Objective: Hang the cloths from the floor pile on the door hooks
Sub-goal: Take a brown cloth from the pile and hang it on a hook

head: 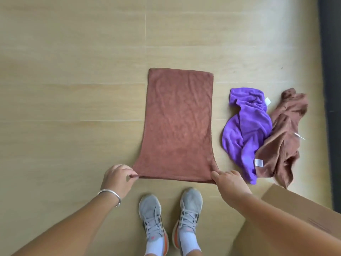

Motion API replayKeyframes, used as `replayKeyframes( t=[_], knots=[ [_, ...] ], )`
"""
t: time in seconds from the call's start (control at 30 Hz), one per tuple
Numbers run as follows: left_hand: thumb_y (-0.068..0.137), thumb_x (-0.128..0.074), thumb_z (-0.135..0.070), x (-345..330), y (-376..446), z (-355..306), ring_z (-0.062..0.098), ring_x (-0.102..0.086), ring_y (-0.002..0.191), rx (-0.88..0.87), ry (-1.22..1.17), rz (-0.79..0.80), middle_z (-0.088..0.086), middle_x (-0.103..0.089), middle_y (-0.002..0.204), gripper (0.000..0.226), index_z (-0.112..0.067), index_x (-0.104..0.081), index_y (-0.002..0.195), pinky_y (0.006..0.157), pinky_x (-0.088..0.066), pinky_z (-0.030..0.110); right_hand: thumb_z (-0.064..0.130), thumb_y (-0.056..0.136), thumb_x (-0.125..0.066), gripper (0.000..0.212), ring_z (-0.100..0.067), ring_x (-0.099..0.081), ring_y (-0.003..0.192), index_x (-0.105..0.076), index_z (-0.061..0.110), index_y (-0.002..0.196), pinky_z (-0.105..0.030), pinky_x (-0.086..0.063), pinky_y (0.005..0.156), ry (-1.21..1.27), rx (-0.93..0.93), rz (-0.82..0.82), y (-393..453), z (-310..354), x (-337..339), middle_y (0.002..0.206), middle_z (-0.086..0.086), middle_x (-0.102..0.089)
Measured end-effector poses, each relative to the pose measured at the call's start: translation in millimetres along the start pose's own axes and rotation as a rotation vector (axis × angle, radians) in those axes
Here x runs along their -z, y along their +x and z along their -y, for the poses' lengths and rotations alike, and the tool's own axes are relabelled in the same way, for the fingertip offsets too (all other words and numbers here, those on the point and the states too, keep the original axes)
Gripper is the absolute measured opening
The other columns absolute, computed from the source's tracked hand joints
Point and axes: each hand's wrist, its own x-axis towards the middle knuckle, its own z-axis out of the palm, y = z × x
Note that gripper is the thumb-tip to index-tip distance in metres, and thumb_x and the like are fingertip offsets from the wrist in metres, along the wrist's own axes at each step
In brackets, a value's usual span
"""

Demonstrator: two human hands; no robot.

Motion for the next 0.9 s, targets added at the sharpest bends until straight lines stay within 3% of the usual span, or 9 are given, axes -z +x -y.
replayKeyframes(
  t=[0.13,0.27,0.4,0.53,0.63,0.7,0.8,0.9],
  knots=[
    [0.077,-0.077,-0.028,-32.5,-25.5,22.4,0.018,-0.060,0.090,-0.009,0.023,0.114,-0.013,-0.069,0.086,0.003,-0.027,-0.075,0.075,0.084,-0.044,0.031,0.000,0.085,-0.041,0.059,-0.025,-0.057,0.110,-0.037,0.021,0.139,-0.034,-0.041,0.089,0.038,0.009,0.162,-8.0,6.8,-32.4,0.122,-0.002,-0.056],
    [0.081,-0.072,-0.031,-34.3,-20.1,28.2,0.016,-0.058,0.094,0.005,0.025,0.130,-0.013,-0.068,0.091,0.003,-0.029,-0.075,0.079,0.086,-0.044,0.030,0.008,0.086,-0.043,0.036,-0.025,-0.057,0.106,-0.052,0.022,0.118,-0.034,-0.042,0.082,0.075,-0.027,0.175,-3.0,1.0,-29.3,0.112,-0.002,-0.060],
    [0.083,-0.071,-0.031,-18.5,31.7,19.0,0.022,-0.058,0.097,0.047,-0.110,0.050,-0.005,-0.068,0.095,0.008,-0.023,-0.073,0.083,0.087,-0.045,0.034,0.014,0.093,-0.044,0.020,-0.026,-0.061,0.096,-0.054,0.020,0.110,-0.031,-0.039,0.068,0.239,-0.181,-0.029,30.1,-22.1,-12.0,0.107,-0.003,-0.059],
    [0.079,-0.075,-0.031,2.2,102.6,0.0,0.021,-0.060,0.096,0.116,-0.298,-0.095,-0.002,-0.067,0.093,0.009,-0.025,-0.069,0.077,0.079,-0.042,0.029,0.018,0.094,-0.053,0.015,-0.024,-0.058,0.086,-0.066,0.020,0.101,-0.031,-0.039,0.068,0.587,-0.366,-0.333,82.2,-59.6,5.0,0.097,-0.003,-0.066],
    [0.079,-0.075,-0.032,13.2,166.4,-15.1,0.019,-0.061,0.101,0.132,-0.414,-0.182,-0.002,-0.069,0.099,0.011,-0.027,-0.065,0.076,0.082,-0.040,0.026,0.020,0.088,-0.064,0.006,-0.016,-0.057,0.078,-0.070,0.023,0.089,-0.028,-0.039,0.067,0.817,-0.441,-0.554,124.2,-88.8,23.1,0.079,0.007,-0.066],
    [0.081,-0.073,-0.031,14.7,215.0,-21.6,0.020,-0.061,0.106,0.115,-0.439,-0.245,0.002,-0.070,0.106,0.010,-0.026,-0.066,0.079,0.083,-0.039,0.024,0.022,0.087,-0.067,0.004,-0.011,-0.056,0.072,-0.071,0.022,0.086,-0.027,-0.039,0.063,0.842,-0.440,-0.661,159.1,-107.1,31.6,0.072,0.014,-0.062],
    [0.084,-0.070,-0.030,9.1,289.5,-28.3,0.022,-0.060,0.109,0.067,-0.431,-0.322,0.005,-0.069,0.111,0.009,-0.021,-0.069,0.086,0.083,-0.038,0.023,0.022,0.086,-0.067,0.007,-0.010,-0.056,0.075,-0.072,0.022,0.090,-0.027,-0.038,0.065,0.814,-0.415,-0.761,224.2,-135.5,39.4,0.079,0.011,-0.067],
    [0.085,-0.066,-0.030,-5.2,357.4,-28.2,0.024,-0.060,0.094,0.055,-0.365,-0.404,0.005,-0.070,0.104,0.008,-0.023,-0.067,0.080,0.075,-0.039,0.025,0.017,0.087,-0.065,0.014,-0.013,-0.058,0.088,-0.072,0.019,0.099,-0.026,-0.039,0.074,0.810,-0.393,-0.847,297.9,-160.1,36.2,0.095,0.004,-0.071]
  ],
)
